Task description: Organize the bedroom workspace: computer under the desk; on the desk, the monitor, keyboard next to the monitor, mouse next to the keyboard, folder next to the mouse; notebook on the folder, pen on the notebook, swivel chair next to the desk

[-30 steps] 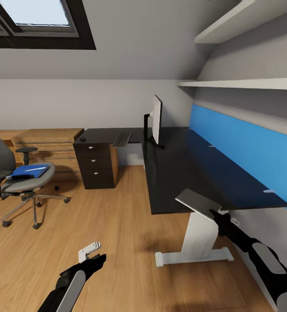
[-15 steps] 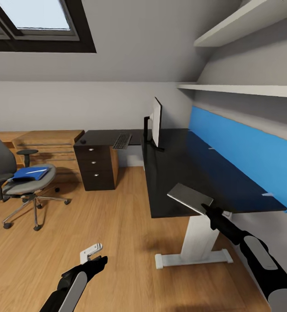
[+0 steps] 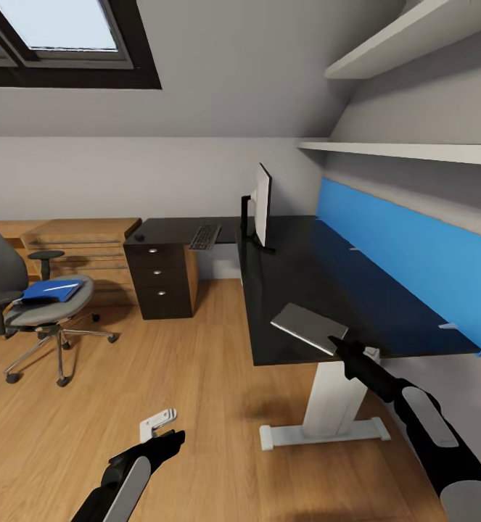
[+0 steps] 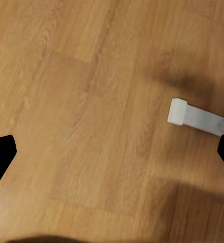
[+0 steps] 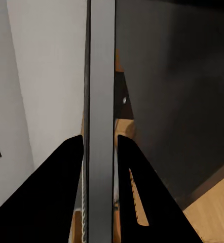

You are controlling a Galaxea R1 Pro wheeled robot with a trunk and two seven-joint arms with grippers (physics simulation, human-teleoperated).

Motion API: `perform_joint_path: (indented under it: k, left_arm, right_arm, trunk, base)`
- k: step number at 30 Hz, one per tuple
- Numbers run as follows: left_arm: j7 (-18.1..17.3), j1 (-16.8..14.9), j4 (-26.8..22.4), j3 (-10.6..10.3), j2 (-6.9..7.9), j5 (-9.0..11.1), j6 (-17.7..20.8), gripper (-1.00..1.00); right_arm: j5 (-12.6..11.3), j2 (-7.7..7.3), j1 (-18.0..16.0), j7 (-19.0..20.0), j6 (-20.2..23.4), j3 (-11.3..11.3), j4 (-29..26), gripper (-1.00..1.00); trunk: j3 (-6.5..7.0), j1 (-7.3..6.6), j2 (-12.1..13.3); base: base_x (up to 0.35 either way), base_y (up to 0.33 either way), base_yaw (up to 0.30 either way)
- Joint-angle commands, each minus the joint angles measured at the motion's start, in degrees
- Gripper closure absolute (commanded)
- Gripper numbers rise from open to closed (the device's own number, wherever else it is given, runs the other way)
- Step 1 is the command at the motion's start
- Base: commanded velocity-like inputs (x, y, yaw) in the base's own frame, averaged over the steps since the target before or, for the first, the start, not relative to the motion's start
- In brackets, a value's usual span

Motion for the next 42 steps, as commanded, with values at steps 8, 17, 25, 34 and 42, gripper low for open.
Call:
perform_joint_path:
  k: [8,17,25,34,42]
  left_arm:
    - [0.6,0.0,-0.1,-0.2,0.02,0.5,0.0,-1.00]
    - [0.7,0.0,-0.1,-0.2,0.02,0.5,0.0,-1.00]
    - [0.7,0.0,-0.1,-0.5,0.02,0.5,0.0,-1.00]
    - [0.7,0.0,0.0,-0.6,0.02,0.5,0.0,-1.00]
    - [0.6,0.0,0.0,-0.6,0.02,0.5,0.1,-1.00]
  right_arm:
    - [-0.3,0.05,0.0,0.2,1.5,-0.2,0.1,1.00]
    - [-0.4,0.16,0.0,0.4,1.6,-0.2,0.1,1.00]
    - [-0.4,0.70,0.0,0.4,1.6,-0.2,0.0,1.00]
    - [-0.4,0.74,0.0,0.4,1.6,-0.1,0.0,1.00]
    - [-0.3,0.74,0.0,0.4,1.6,-0.1,0.0,1.00]
  trunk:
    - [-0.06,0.00,0.0]
    - [-0.06,0.00,0.0]
    - [-0.06,0.00,0.0]
    - [-0.06,0.00,0.0]
    - [-0.06,0.00,0.0]
  base:
    - [0.000,0.202,0.000]
    - [0.000,0.309,0.000]
    - [0.000,0.333,0.000]
    - [0.026,0.332,0.000]
    - [0.093,0.249,0.000]
